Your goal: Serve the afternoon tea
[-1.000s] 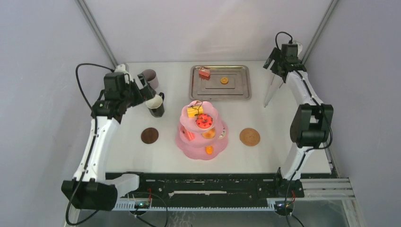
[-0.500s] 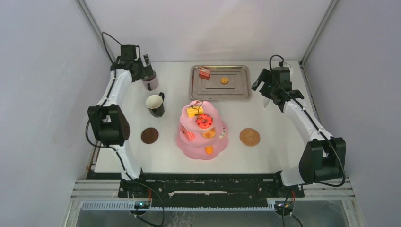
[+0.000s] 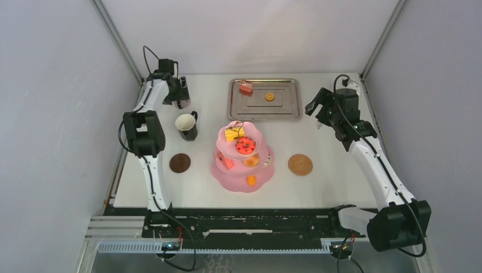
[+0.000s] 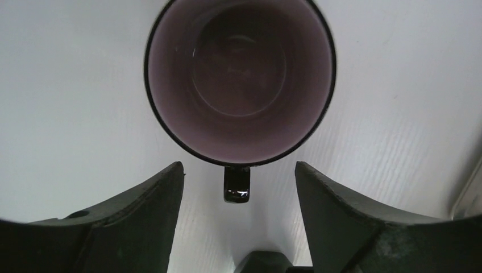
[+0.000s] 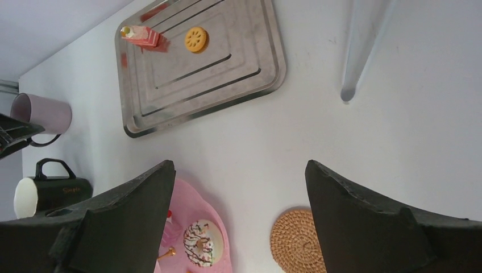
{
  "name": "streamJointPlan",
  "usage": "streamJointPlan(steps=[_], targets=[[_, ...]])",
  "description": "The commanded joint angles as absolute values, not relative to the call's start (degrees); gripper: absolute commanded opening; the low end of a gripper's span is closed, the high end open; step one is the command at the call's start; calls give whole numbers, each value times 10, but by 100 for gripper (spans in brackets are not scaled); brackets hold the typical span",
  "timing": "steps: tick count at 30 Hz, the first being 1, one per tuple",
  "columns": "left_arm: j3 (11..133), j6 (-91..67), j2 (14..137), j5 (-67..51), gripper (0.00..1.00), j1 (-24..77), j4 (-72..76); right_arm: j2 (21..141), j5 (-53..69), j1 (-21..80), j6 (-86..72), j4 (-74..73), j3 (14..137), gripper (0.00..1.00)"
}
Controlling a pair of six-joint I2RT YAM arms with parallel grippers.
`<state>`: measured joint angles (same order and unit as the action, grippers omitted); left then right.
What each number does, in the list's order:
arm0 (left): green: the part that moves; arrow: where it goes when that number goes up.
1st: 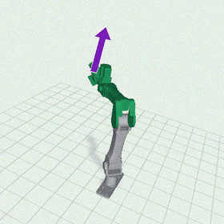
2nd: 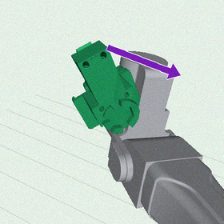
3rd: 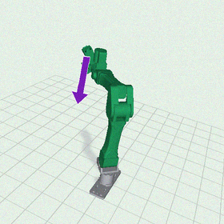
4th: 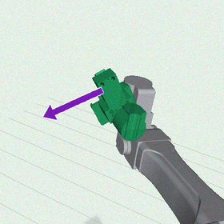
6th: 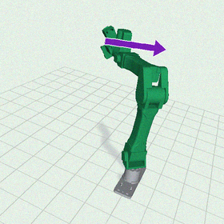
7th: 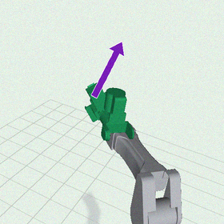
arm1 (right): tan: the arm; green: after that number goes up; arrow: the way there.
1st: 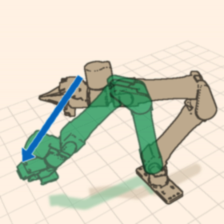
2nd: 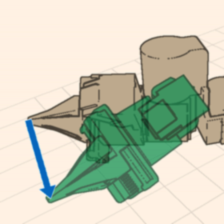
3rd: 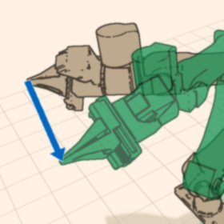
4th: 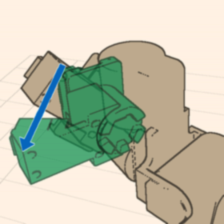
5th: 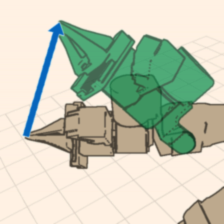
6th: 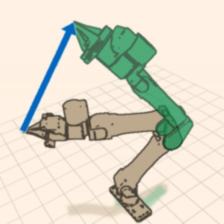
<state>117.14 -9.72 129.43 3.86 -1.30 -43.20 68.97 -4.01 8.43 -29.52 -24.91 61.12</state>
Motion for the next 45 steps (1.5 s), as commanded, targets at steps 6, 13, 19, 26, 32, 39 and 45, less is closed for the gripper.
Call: streamJointPlan(steps=[6,13,19,26,32,39,45], targets=[[1226,-84,1336,34,63,-16,-440,653,-66,82,-272,-284,598,92],[1223,-83,1337,40,42,-16,-432,650,-64,81,-274,-286,586,92],[1220,-80,1313,55,7,-16,-427,641,-58,81,-275,-289,578,92],[1124,-78,1179,113,0,-15,-404,621,-46,82,-275,-292,574,92],[962,-82,991,114,0,-16,-384,603,-32,84,-273,-293,571,91],[759,-122,782,103,0,-12,-385,584,-17,87,-268,-292,563,91],[599,-188,632,111,0,11,-397,560,-10,88,-269,-290,555,91]])
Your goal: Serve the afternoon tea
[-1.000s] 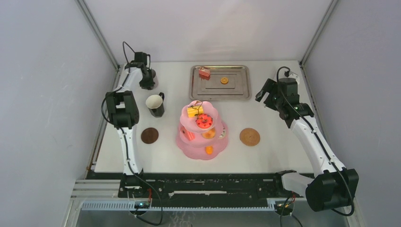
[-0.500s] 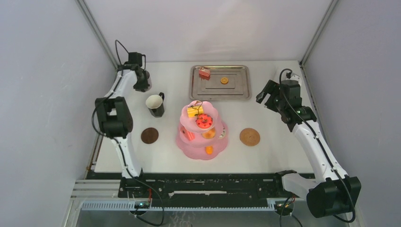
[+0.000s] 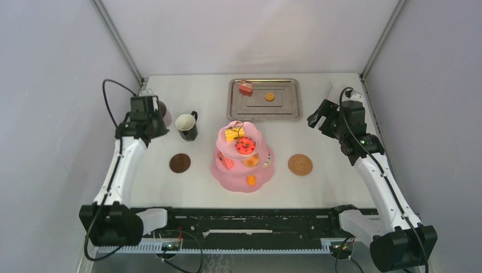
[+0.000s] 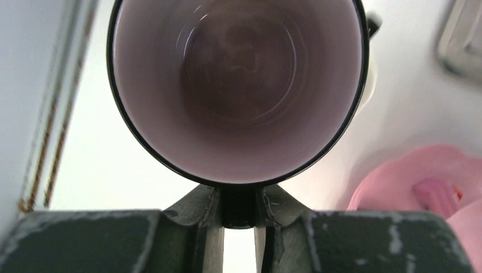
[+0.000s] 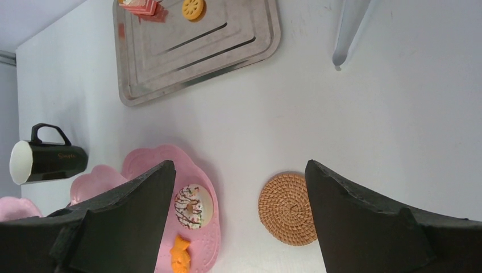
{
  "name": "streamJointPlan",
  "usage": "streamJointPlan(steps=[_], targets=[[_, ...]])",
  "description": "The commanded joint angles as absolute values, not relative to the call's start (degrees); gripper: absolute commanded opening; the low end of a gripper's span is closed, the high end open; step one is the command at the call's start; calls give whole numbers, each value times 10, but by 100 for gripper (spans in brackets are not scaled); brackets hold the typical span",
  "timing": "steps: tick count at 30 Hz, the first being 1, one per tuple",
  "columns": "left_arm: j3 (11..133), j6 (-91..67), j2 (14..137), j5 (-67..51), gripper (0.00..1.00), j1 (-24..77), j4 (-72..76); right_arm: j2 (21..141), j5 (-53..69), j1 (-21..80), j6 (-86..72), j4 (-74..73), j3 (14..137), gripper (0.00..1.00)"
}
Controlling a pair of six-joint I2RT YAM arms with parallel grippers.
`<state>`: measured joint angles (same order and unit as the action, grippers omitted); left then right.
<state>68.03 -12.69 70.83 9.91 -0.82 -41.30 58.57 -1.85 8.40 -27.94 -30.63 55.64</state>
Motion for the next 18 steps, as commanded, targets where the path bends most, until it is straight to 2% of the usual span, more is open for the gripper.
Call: streamJointPlan(steps=[1,7,13,18], targets=[[572,-204,608,122,0,19,-399,556,-8,88,-269,-289,553,91],[460,-278,516,199,0,95,-401,528,-13,88,-265,-292,539,91],[364,-335,505,187,0,99,-314,523,-2,88,-265,-301,531,91],[334,-350,539,176,0,100,-270,494,-4,88,-259,-309,519,91]])
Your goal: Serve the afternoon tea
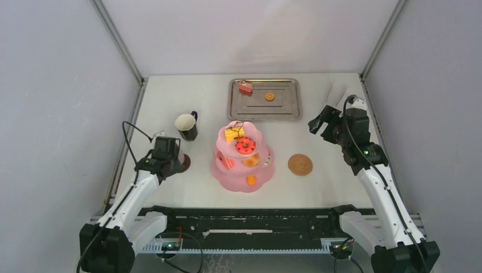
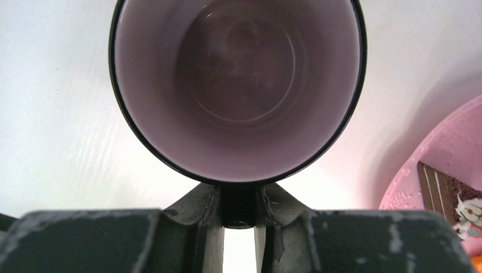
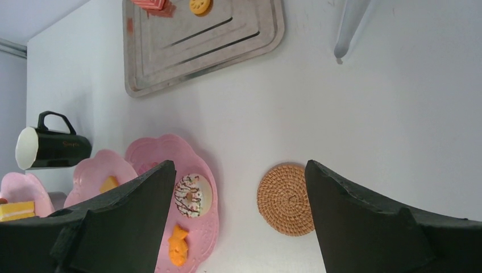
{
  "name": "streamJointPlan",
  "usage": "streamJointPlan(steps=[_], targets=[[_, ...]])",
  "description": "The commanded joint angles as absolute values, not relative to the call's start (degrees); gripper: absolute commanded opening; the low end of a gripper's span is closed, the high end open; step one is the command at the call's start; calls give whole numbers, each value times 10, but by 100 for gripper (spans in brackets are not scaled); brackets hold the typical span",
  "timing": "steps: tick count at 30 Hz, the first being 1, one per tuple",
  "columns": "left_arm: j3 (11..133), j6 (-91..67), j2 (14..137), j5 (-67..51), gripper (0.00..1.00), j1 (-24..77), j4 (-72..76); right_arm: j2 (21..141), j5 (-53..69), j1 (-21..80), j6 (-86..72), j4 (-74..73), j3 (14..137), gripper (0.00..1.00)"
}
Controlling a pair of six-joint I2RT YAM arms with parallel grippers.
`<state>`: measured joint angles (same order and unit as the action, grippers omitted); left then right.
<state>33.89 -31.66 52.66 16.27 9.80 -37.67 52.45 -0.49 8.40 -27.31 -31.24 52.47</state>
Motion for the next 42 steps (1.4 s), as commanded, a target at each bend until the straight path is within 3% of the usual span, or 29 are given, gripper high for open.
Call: streamJointPlan(steps=[1,14,27,32,37,42], targets=[[332,-348,543,172,0,101,-268,489,-8,88,-257,-313,516,91],[338,-339,547,136,0,108,-297,465,-11,87,-259,-319,496,90],[362,-347,590,177,0,131,-344,470,-8,88,-253,-318,496,90],[391,-360,608,200,32,143,-388,471,-5,88,-252,-315,496,90],[414,-360,580,202,58,148,-416,467,-4,88,-252,-317,496,90],[466,-349,548,199,73,149,-466,462,-15,88,-256,-317,493,90]])
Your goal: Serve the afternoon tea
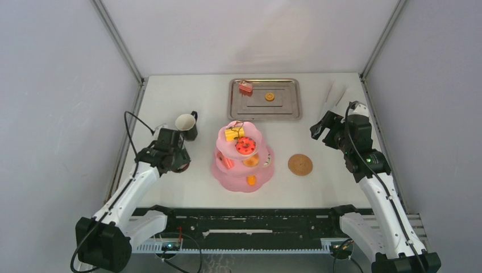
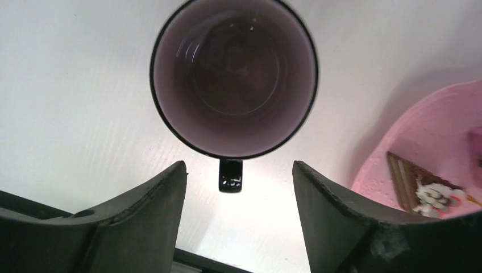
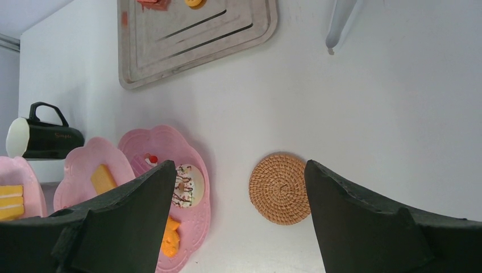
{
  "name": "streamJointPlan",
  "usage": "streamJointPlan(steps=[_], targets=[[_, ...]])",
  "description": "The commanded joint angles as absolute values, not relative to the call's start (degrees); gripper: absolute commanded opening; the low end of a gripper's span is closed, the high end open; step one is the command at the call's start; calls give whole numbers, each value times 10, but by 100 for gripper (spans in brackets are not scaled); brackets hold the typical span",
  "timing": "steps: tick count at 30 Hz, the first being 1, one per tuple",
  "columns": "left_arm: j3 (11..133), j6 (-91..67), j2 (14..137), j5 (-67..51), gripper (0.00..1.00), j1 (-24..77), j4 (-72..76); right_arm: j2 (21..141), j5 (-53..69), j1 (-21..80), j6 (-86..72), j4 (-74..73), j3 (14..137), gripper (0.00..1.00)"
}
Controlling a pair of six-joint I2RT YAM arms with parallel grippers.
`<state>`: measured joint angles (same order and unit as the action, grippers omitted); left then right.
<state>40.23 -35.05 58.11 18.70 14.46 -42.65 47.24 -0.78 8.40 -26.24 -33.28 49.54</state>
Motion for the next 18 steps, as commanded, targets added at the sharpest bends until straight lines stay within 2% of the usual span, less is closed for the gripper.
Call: streamJointPlan(steps=[1,8,11,18], targets=[[482,-343,541,199,74,151,-479,463,-17,88,-254,-315,492,90],[654,-269,562,181,76,151,-518,464,-23,88,-260,-310,492,91],[751,-210,645,181,79,146,-504,471,-16,88,-264,-304,496,91],[1014,-88,906,97,88,129,-526,473,-12,89,-265,-317,509,91]])
